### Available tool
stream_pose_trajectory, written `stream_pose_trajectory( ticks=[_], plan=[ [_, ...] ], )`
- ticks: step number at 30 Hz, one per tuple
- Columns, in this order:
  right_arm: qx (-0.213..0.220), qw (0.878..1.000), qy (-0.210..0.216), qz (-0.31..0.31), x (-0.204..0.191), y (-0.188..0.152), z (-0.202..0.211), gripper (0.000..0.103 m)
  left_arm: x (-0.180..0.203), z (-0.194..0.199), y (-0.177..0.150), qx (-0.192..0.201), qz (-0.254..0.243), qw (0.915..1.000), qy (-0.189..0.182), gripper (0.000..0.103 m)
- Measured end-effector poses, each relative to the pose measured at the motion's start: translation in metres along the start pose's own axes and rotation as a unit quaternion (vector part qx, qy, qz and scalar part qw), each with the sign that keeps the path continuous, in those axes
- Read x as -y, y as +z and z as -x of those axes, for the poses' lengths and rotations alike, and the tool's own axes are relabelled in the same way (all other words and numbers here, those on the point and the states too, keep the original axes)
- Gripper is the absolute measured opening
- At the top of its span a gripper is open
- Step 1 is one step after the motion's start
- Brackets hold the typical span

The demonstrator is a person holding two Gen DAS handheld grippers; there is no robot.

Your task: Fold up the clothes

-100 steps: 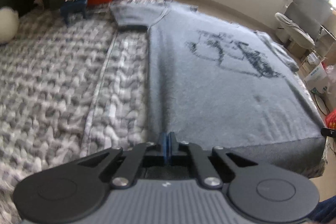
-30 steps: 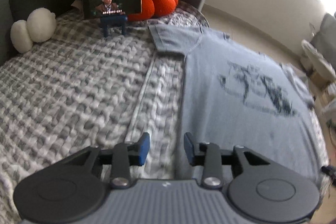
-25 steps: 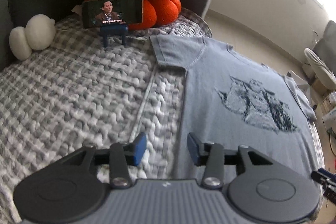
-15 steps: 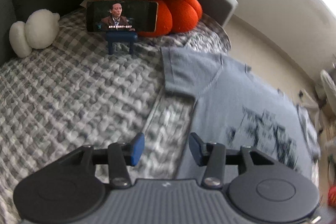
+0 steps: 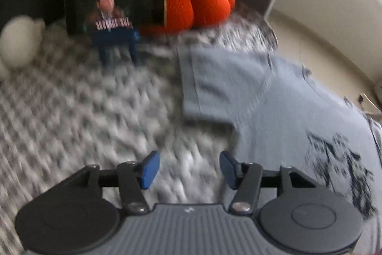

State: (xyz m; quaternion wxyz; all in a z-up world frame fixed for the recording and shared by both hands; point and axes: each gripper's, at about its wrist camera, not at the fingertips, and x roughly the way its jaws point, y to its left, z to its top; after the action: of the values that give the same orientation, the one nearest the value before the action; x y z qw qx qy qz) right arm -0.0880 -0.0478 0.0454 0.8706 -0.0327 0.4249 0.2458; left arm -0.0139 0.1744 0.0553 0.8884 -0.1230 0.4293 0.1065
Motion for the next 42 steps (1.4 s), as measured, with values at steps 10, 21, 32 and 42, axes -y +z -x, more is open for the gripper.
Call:
stream_pose_trajectory(
  ticks=[10, 21, 32, 42],
  plan=[
    [-0.009, 1.000, 0.016, 0.005, -0.011, 0.007, -0.021, 0.038, -0.039, -0.017, 0.024, 0.010, 0.107, 0.9937, -0.030, 0.058],
    [0.000, 0.999, 0.033, -0.006, -0.010, 0.011, -0.025, 0.038, -0.020, -0.044, 0.032, -0.013, 0.154, 0.9846, -0.082, 0.058],
    [0.007, 0.999, 0.035, -0.001, -0.006, 0.011, -0.023, 0.038, -0.004, -0.048, 0.034, 0.017, 0.118, 0.9922, -0.036, 0.018],
    [0.013, 0.999, 0.032, -0.005, -0.001, 0.011, -0.019, 0.038, 0.020, -0.033, 0.035, 0.076, 0.034, 0.9959, -0.036, 0.007]
  ],
)
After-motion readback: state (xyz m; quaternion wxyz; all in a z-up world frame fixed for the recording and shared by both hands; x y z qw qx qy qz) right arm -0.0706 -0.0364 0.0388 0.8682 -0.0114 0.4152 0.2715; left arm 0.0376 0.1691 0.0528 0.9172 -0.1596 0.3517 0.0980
